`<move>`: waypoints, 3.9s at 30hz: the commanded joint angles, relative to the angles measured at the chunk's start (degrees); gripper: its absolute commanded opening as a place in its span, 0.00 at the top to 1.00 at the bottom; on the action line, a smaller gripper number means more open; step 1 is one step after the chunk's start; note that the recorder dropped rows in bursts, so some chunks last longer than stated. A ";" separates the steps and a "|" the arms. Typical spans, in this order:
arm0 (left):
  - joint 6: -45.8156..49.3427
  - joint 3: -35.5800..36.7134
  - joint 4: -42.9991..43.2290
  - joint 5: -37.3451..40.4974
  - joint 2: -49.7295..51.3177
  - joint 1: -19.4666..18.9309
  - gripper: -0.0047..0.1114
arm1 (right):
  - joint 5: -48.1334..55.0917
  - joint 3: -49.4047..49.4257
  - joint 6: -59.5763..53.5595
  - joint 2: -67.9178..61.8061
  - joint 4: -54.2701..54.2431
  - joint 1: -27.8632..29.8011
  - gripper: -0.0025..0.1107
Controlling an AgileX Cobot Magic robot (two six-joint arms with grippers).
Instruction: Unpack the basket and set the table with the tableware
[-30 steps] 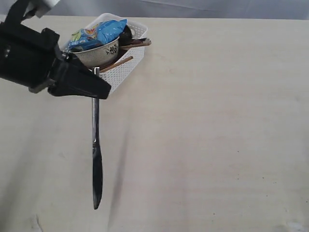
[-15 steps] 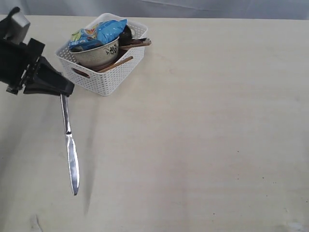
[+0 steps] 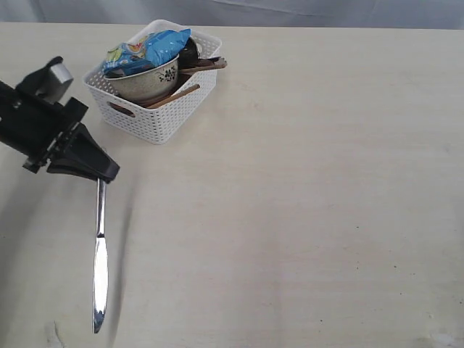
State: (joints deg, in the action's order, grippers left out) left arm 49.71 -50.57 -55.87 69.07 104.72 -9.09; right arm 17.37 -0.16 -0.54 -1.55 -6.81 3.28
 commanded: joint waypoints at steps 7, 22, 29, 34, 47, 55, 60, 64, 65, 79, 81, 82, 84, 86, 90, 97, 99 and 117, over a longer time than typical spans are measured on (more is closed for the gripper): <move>2.42 -0.76 -6.21 0.26 5.13 5.14 0.96 | -0.37 0.16 -0.11 0.17 0.14 -0.23 0.97; 2.61 -1.43 -5.01 -8.93 5.13 10.48 0.96 | -0.37 0.16 -0.11 0.17 0.14 -0.23 0.97; 2.34 -1.43 -6.75 -8.81 5.23 10.48 0.96 | -0.37 0.16 -0.11 0.17 0.14 -0.23 0.97; 2.78 -1.43 -7.83 -7.00 5.23 10.48 0.96 | -0.37 0.16 -0.11 0.17 0.14 -0.23 0.97; 2.78 -1.43 -6.18 -9.46 5.23 10.48 0.96 | -0.37 0.16 -0.11 0.17 0.14 -0.23 0.97; 2.15 -1.47 -3.68 -10.97 5.23 10.34 0.96 | -0.37 0.16 -0.11 0.17 0.14 -0.23 0.97; 1.46 -2.21 -3.33 -12.53 5.23 10.34 0.95 | -0.37 0.16 -0.11 0.17 0.14 -0.23 0.97; 0.59 -2.61 -2.87 -13.77 5.23 10.34 0.89 | -0.37 0.16 -0.11 0.17 0.14 -0.23 0.97; 0.59 -2.61 -2.57 -13.77 5.23 10.34 0.88 | -0.37 0.16 -0.11 0.17 0.14 -0.23 0.97; 2.11 -5.31 -0.92 -14.78 2.17 10.34 0.96 | -0.37 0.16 -0.11 0.17 0.14 -0.23 0.97; 2.11 -6.61 -0.92 -15.17 -4.29 10.34 0.96 | -0.37 0.16 -0.11 0.17 0.14 -0.23 0.97; 1.60 -7.17 -0.36 -14.62 -7.42 10.34 0.96 | -0.37 0.16 -0.11 0.17 0.14 -0.23 0.97; -1.85 -7.29 1.90 -15.01 -15.68 10.34 0.96 | -0.37 0.16 -0.11 0.17 0.14 -0.23 0.97; -4.06 -7.19 3.62 -17.76 -24.52 10.34 0.96 | -0.37 0.16 -0.11 0.17 0.14 -0.23 0.97; -5.25 -7.19 4.75 -25.59 -33.74 10.34 0.96 | -0.37 0.16 -0.11 0.17 0.14 -0.23 0.97; -8.68 -6.34 14.21 -28.48 -42.24 10.34 0.96 | -0.37 0.16 -0.11 0.17 0.14 -0.23 0.97; -8.80 -3.64 14.83 -30.60 -44.75 10.34 0.96 | -0.37 0.16 -0.11 0.17 0.14 -0.23 0.97; -9.29 -2.21 15.40 -38.06 -33.94 10.34 0.83 | -0.37 0.16 -0.11 0.17 0.14 -0.23 0.97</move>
State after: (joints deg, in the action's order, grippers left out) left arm 41.34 -46.48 -41.05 27.15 63.37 1.23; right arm 17.37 -0.16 -0.54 -1.55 -6.81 3.28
